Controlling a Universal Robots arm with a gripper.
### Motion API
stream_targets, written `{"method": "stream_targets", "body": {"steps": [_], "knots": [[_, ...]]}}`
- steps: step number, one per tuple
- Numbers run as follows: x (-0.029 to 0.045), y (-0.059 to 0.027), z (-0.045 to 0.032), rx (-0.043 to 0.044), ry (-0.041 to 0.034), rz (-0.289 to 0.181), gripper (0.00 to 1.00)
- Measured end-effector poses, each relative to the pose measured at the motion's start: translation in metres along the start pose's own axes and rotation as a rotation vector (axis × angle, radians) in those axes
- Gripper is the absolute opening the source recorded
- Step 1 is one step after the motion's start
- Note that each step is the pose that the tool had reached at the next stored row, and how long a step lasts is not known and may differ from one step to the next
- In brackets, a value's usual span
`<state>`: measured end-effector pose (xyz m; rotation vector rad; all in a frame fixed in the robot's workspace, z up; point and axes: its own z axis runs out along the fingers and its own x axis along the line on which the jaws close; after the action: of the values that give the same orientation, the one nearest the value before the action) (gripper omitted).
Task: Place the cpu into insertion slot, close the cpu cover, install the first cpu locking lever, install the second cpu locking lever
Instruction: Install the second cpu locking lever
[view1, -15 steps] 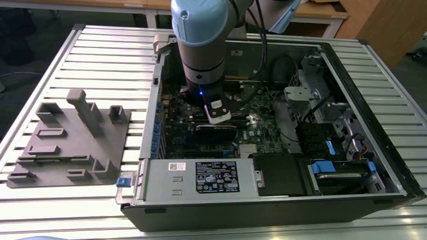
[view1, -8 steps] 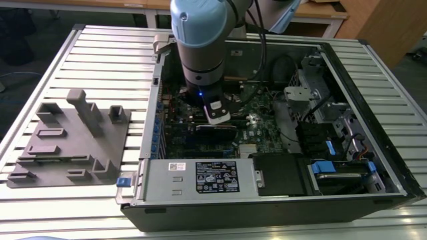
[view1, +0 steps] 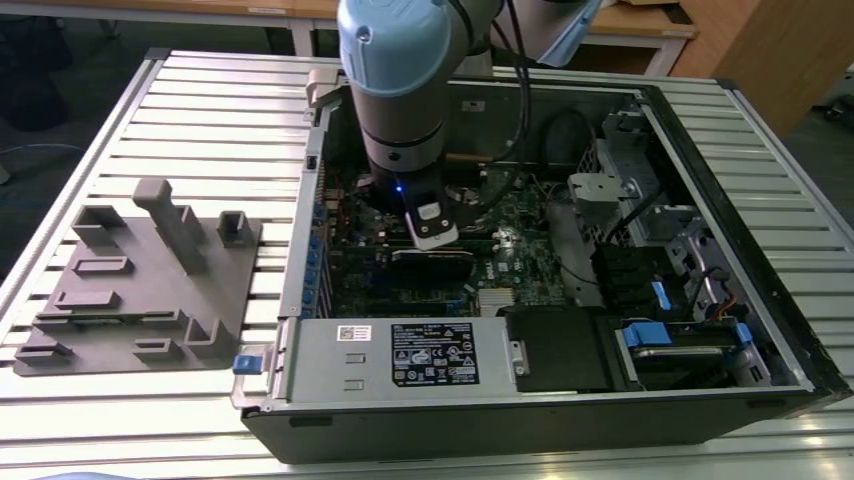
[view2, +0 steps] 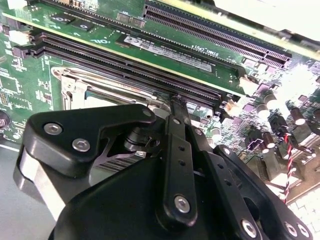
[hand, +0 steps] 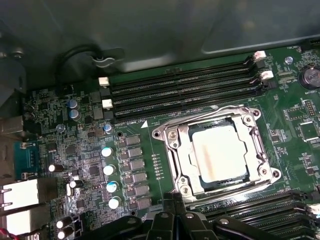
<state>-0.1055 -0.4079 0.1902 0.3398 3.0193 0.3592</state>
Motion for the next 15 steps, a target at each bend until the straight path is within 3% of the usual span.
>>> {"method": "stream_targets", "body": {"steps": [15], "knots": [[0.0017,-0.0001,-0.0014,0.0017,-0.0031,-0.001,0.11]]}}
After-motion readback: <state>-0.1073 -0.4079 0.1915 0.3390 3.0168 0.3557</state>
